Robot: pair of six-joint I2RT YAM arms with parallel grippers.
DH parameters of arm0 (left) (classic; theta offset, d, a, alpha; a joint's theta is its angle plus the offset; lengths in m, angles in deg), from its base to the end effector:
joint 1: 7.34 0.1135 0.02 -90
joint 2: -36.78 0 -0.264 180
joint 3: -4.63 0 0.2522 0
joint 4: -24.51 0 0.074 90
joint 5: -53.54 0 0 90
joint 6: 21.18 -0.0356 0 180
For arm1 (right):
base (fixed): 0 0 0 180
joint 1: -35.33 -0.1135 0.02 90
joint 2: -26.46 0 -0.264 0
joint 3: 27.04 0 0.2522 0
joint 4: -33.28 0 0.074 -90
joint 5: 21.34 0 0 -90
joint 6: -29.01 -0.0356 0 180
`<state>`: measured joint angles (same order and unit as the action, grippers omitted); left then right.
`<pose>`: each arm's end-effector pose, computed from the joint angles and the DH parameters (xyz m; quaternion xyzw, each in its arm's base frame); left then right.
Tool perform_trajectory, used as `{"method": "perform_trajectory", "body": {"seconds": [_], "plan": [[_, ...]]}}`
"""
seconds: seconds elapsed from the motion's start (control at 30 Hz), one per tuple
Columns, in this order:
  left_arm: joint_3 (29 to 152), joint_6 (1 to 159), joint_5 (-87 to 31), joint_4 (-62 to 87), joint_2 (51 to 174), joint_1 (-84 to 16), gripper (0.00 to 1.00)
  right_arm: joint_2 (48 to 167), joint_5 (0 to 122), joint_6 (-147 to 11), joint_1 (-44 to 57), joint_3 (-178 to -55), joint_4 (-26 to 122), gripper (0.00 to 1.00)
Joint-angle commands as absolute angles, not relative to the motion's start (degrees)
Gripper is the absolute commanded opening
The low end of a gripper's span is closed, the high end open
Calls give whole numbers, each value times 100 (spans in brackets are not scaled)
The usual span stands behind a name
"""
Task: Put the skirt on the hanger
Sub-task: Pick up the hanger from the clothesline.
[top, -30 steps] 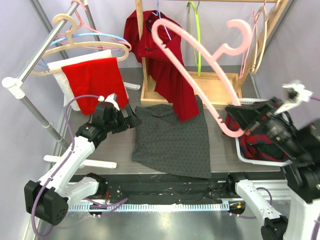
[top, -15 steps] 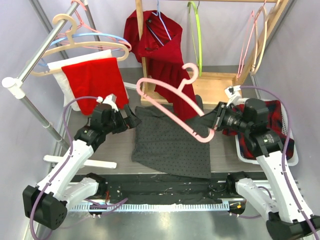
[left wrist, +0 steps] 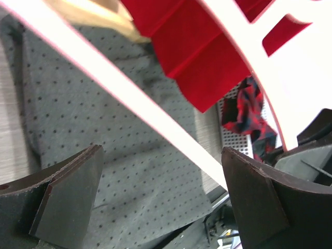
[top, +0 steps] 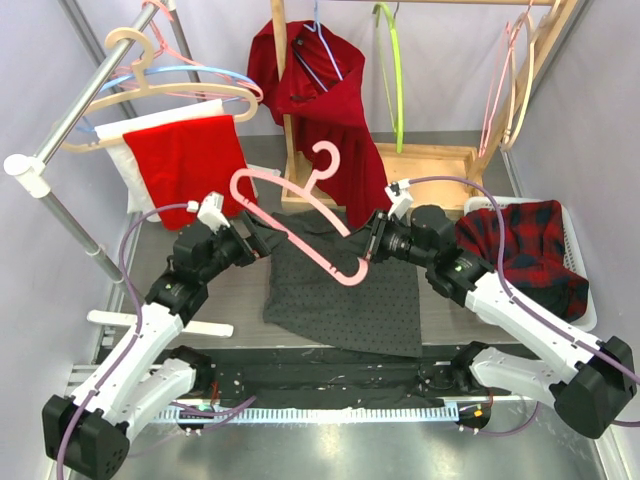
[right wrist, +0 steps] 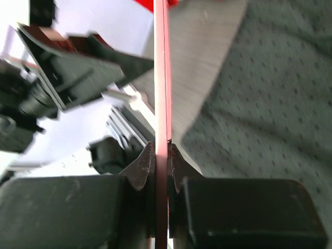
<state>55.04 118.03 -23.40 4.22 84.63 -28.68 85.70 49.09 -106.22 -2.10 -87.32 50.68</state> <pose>0.1818 -0.0797 0.2874 -0.1281 0.7949 -0.4133 0.4253 0.1836 0.1555 0.3146 -0.0480 0.7940 0.4922 0.3536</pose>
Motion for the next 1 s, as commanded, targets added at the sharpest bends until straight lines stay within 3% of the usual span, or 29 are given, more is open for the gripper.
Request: {"method": "perform_trajectory", "body": {"seconds": [0.0, 0.73, 0.87, 0.97], "plan": [[5320, 12093, -2301, 1022, 8345, -2852, 99, 8464, 5125, -11345, -238, -8660, 3563, 1], [4757, 12278, -2398, 2156, 7693, -2852, 97, 8543, 4713, -12980, -238, -7649, 1840, 1], [4775, 12313, -2371, 2226, 7905, -2852, 93, 8675, 4511, -13401, -246, -7473, 1199, 1], [4722, 12357, -2424, 2454, 7941, -2852, 85, 8789, 4344, -13508, -255, -7385, 996, 1]]}}
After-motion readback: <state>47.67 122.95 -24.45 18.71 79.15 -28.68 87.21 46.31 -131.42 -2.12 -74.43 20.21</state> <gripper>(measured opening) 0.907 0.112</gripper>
